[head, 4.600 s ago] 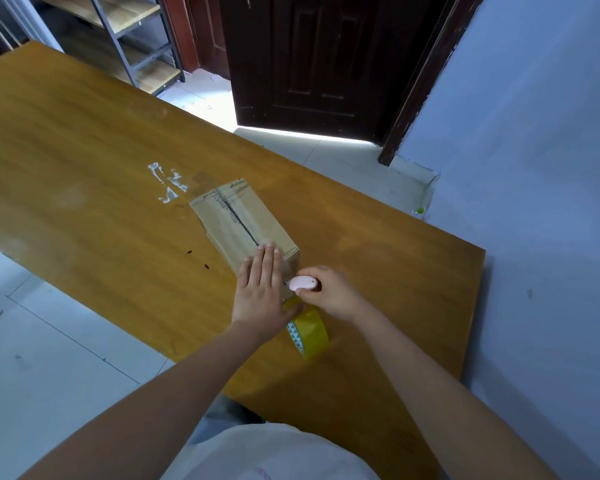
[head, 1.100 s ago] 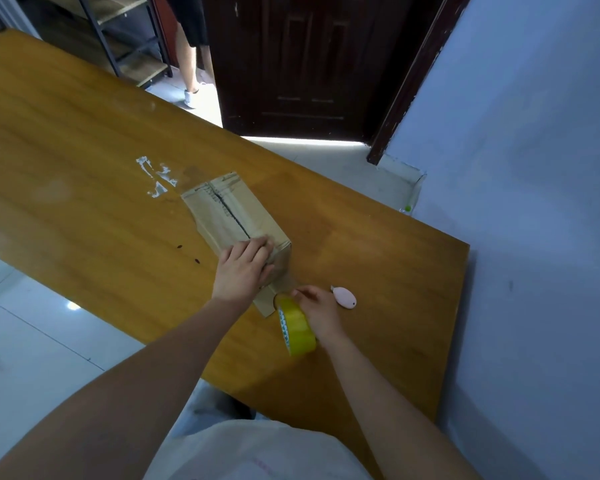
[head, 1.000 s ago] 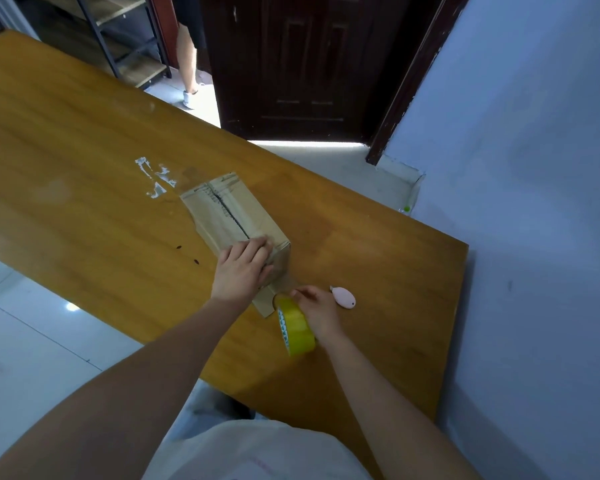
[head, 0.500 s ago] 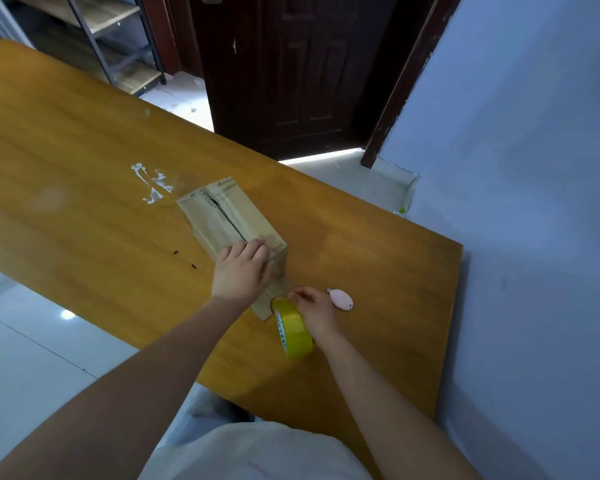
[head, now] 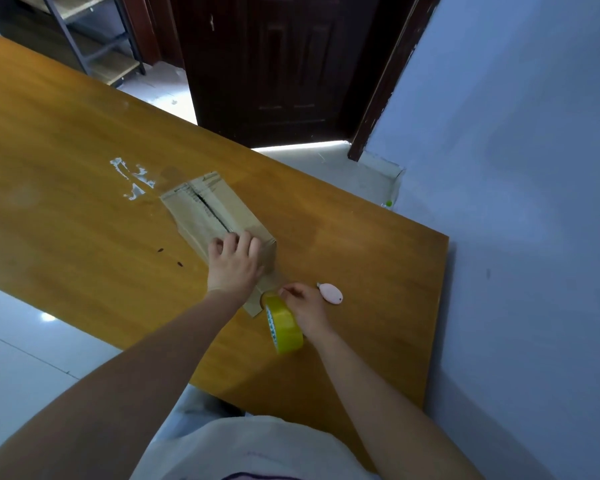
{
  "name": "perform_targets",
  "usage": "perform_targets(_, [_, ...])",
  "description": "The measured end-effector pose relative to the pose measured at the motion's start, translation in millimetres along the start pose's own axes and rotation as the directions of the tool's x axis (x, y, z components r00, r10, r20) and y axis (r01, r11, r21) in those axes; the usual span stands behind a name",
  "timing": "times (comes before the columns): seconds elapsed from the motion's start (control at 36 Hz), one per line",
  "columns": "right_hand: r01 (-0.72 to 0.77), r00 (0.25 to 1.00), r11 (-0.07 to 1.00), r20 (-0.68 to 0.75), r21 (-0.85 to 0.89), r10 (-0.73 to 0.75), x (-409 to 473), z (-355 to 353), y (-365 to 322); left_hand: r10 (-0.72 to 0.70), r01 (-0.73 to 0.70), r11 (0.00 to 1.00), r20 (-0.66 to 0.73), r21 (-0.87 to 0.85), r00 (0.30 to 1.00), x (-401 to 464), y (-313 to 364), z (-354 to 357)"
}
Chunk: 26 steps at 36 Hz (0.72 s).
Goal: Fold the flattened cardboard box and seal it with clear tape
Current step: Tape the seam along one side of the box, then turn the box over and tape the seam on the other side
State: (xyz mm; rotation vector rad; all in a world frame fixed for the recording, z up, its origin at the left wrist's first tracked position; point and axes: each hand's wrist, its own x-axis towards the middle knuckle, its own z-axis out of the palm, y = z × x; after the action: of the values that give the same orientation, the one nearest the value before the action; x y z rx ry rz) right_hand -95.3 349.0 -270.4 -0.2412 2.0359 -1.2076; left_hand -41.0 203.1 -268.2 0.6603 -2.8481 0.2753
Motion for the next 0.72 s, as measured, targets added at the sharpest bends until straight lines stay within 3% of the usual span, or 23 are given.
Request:
perform_targets(0.19, [-0.007,1.0,0.997,0.005,0.077,0.006,1.9,-2.2,-1.8,-0.026,0.058,0.96,0.117,-0.274,0.993,3.7,-4.5,-13.4])
perform_targets(0.39, [-0.07,0.994,0.981,-0.066,0.179,0.083,4.9,-20.2,-5.0,0.246,-0.147,0.889,0.181,-0.434,0.952,17.8,-48.6,-34.5])
perform_targets(0.47, [-0.043,0.988,0.975,-0.133,0.217,0.073,5.8,-28.6,-11.1,0.395,-0.273,0.85,0.202,-0.45,0.896,28.4,-71.9,-31.8])
perform_targets(0.61, [0.053,0.967,0.958,-0.254,0.282,0.021,3.3,-44.0,-32.2,0.541,-0.37,0.832,0.46,-0.413,0.704,45.5,-97.5,-26.4])
perform_targets(0.72, [0.09,0.944,0.95,-0.329,0.298,0.014,-0.7,-51.1,-48.8,0.544,-0.423,0.837,0.433,-0.349,0.719,48.0,-98.5,-26.3])
